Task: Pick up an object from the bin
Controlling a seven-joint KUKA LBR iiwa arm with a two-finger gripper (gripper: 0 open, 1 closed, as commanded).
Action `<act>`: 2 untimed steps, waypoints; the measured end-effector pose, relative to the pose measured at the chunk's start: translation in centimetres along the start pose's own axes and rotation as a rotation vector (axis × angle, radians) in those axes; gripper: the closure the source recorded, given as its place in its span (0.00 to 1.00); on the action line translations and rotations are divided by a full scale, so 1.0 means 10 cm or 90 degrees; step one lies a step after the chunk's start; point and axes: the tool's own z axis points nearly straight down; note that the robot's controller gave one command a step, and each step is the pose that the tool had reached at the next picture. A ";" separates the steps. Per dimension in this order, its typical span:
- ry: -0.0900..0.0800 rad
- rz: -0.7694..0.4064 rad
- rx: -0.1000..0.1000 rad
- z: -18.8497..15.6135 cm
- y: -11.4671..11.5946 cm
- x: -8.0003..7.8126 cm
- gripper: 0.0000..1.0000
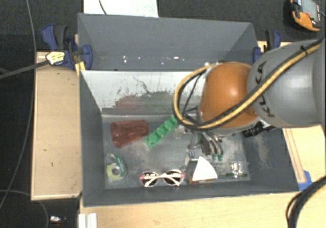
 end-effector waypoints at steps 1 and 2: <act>-0.005 0.003 0.000 -0.04 0.00 -0.02 0.00; -0.005 -0.163 -0.001 0.67 0.36 -0.72 0.00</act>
Offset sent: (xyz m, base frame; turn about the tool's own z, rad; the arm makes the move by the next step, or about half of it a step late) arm 0.0713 0.0364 -0.0673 -0.2578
